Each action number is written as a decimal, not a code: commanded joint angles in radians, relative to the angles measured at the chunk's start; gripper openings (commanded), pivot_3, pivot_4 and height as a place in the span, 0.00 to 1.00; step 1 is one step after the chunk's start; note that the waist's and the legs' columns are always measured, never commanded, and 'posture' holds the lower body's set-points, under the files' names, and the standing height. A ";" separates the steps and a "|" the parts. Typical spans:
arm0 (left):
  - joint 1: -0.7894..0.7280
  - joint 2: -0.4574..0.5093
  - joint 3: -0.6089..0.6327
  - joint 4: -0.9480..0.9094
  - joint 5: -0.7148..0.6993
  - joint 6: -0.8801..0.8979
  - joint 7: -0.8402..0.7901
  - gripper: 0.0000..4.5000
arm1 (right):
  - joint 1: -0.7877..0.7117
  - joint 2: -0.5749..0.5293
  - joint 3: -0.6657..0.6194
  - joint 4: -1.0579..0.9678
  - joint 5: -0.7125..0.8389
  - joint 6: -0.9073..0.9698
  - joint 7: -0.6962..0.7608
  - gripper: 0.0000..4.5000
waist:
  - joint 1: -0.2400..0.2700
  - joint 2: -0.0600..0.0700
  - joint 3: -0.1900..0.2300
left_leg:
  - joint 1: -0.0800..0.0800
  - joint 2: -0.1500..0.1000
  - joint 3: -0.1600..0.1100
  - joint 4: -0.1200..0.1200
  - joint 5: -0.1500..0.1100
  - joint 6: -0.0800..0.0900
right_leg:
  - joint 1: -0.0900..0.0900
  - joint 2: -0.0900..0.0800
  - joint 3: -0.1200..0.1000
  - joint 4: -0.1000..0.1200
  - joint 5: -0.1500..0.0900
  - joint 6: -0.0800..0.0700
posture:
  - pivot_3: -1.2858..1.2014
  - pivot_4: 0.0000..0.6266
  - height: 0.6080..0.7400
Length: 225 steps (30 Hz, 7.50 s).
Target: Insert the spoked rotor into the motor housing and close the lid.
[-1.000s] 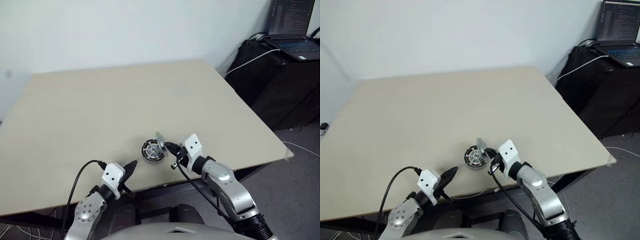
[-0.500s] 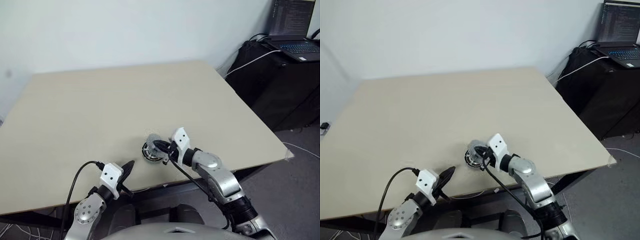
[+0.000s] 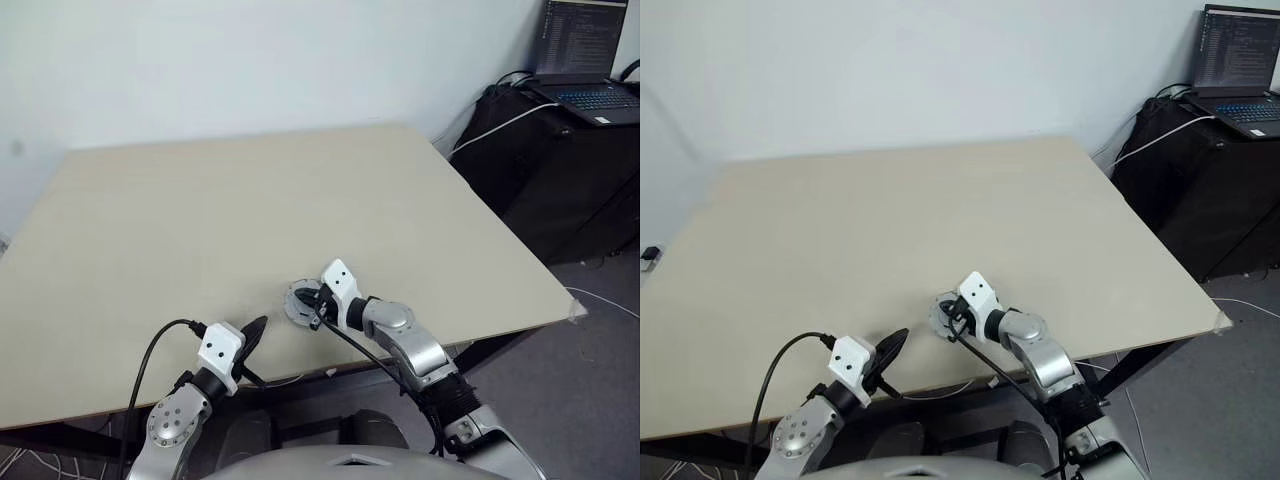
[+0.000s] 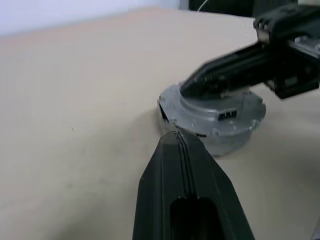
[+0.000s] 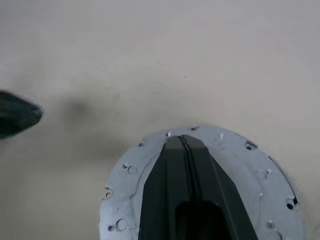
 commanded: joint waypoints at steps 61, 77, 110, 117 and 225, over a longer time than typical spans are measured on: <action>0.021 -0.011 -0.002 -0.088 -0.015 0.061 0.011 0.00 | -0.085 -0.056 -0.002 0.061 -0.074 0.019 0.106 0.71 | 0.000 0.004 0.004 | 0.001 0.000 0.000 -0.002 0.000 0.000 | 0.000 0.000 0.000 -0.001 0.000 0.000 | 0.52 0.00 1.00; 0.019 -0.010 0.000 -0.065 -0.023 0.034 0.003 0.00 | -0.102 -0.066 -0.008 0.099 -0.087 0.014 0.103 0.71 | 0.000 0.004 0.004 | 0.001 0.000 0.000 -0.002 0.000 0.000 | 0.000 0.000 0.000 -0.001 0.000 0.000 | 0.52 0.00 1.00; 0.027 -0.015 -0.015 -0.161 -0.032 0.105 0.025 0.00 | -0.124 -0.110 0.027 0.128 -0.102 0.064 0.147 0.71 | 0.001 0.005 0.002 | 0.002 0.000 0.000 -0.002 0.000 0.000 | 0.000 0.000 -0.001 -0.001 0.000 0.000 | 0.52 0.00 1.00; 0.026 -0.017 -0.001 -0.175 -0.040 0.123 0.036 0.00 | -0.128 -0.109 0.029 0.134 -0.111 0.071 0.133 0.71 | 0.002 0.006 0.002 | 0.001 0.000 0.000 -0.002 0.000 0.000 | 0.000 -0.001 -0.001 -0.001 0.000 0.000 | 0.52 0.00 1.00; -0.596 -0.145 0.043 0.159 -0.292 1.101 0.002 0.00 | 0.110 0.255 -0.528 -0.264 0.441 0.826 -0.379 0.99 | 0.026 -0.004 -0.006 | 0.001 -0.008 -0.007 -0.003 -0.001 0.002 | 0.004 -0.004 0.000 -0.003 0.000 0.001 | 0.52 0.00 1.00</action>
